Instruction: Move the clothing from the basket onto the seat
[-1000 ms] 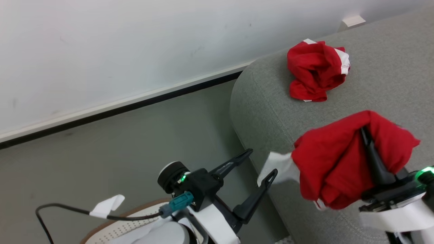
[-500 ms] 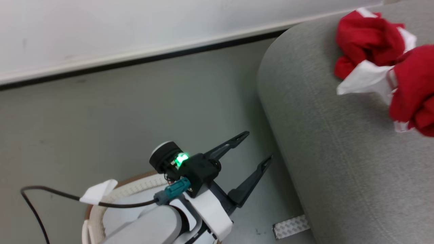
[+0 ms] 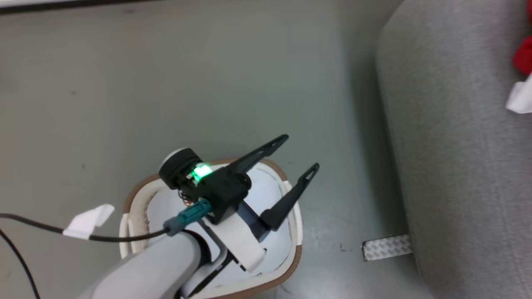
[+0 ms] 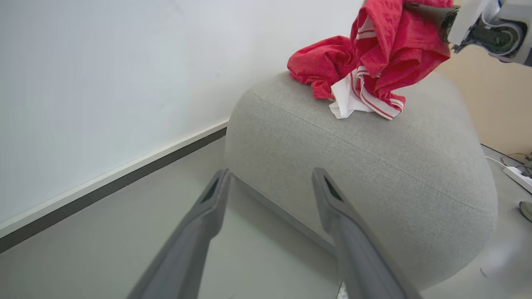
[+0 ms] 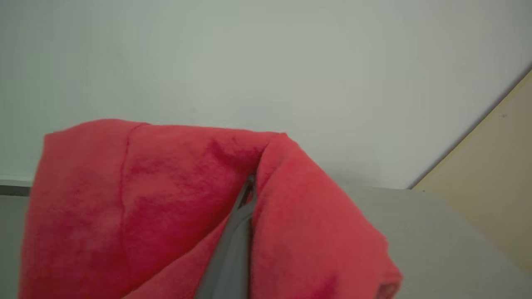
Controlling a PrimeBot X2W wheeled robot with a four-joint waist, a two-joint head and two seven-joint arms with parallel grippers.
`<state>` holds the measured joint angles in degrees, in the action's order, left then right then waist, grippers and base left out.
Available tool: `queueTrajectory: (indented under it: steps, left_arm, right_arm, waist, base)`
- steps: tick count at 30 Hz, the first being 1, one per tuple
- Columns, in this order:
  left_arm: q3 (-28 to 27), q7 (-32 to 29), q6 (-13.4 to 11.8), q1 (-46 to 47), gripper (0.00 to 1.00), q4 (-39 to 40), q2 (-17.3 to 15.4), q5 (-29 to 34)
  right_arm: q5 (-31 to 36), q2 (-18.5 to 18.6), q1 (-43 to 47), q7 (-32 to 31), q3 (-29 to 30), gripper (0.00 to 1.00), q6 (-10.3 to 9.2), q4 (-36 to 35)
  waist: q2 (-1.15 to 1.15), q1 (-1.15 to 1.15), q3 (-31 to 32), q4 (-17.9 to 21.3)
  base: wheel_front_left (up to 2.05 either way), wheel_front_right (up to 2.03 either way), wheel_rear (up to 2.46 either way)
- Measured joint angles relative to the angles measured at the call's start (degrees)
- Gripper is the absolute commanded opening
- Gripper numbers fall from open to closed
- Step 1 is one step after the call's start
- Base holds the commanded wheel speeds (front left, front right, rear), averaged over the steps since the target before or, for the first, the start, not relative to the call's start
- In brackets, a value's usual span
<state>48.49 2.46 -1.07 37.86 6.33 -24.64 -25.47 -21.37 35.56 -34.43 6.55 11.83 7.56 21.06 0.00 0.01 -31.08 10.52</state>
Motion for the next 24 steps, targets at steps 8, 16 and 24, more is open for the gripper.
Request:
queueTrajectory:
  steps: [8, 16, 24]
  left_arm:
    - [-1.41, 0.16, -0.45, 0.92, 1.00, 0.80, -1.87, 0.01]
    - [-1.42, 2.21, -0.47, 1.34, 1.00, -0.87, -0.80, -0.29]
    - [-1.47, 4.07, -1.34, -0.83, 1.00, -3.72, -0.26, -1.37]
  right_arm:
    - [3.00, 1.32, -2.61, -5.63, 3.50, 0.00, 0.00, 14.17]
    - [3.89, -0.13, -4.69, -10.16, 0.32, 1.00, 0.00, 19.26]
    - [-1.54, -0.15, -5.58, -20.43, -5.14, 1.00, 0.00, 18.46]
  waist:
    - [0.00, 0.00, -4.96, -2.52]
    - [0.00, 0.00, -4.68, -3.55]
    - [0.00, 0.00, 1.40, -1.93]
  base:
    - [0.00, 0.00, 0.00]
    - [0.00, 0.00, 0.00]
    - [0.00, 0.00, 0.00]
